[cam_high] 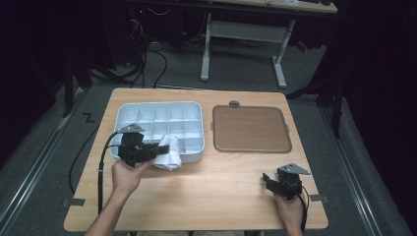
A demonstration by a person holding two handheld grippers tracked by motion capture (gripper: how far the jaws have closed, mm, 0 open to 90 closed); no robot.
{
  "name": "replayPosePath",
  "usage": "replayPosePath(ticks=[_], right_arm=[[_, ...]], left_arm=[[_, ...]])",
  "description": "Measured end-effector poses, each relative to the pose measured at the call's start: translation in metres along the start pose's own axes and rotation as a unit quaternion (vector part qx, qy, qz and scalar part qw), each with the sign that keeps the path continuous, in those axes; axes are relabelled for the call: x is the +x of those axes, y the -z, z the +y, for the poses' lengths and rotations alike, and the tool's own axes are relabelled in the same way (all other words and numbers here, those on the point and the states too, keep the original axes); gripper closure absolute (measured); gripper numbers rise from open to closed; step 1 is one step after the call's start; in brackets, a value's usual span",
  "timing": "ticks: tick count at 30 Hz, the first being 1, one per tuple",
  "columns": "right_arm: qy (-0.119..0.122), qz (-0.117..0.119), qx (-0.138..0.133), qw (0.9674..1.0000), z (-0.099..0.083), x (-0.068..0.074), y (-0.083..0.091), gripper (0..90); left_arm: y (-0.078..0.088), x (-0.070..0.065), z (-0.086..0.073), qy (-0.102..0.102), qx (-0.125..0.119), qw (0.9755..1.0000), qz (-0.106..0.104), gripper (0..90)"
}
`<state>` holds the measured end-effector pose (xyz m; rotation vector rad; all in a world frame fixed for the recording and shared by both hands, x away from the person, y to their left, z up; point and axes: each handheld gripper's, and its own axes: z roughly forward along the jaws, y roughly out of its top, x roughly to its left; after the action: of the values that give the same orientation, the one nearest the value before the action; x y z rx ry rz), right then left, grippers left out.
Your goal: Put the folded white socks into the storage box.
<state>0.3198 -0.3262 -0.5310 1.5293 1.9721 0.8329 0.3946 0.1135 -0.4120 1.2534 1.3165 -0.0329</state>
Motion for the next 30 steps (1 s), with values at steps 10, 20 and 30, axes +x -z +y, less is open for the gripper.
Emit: replayPosePath(ticks=[10, 20, 30], right_arm=[[0.002, 0.000, -0.001, 1.0000, 0.000, 0.000, 0.000, 37.5], [-0.002, -0.003, 0.000, 1.0000, 0.000, 0.000, 0.000, 37.5], [-0.003, -0.004, 0.000, 1.0000, 0.000, 0.000, 0.000, 37.4]], left_arm=[[-0.008, 0.003, 0.016, -0.003, -0.012, 0.9999, 0.005, 72.8], [-0.016, 0.018, 0.031, 0.021, -0.027, 0.9994, 0.008, 72.8], [-0.025, 0.033, 0.033, 0.053, -0.040, 0.9977, 0.013, 72.7]])
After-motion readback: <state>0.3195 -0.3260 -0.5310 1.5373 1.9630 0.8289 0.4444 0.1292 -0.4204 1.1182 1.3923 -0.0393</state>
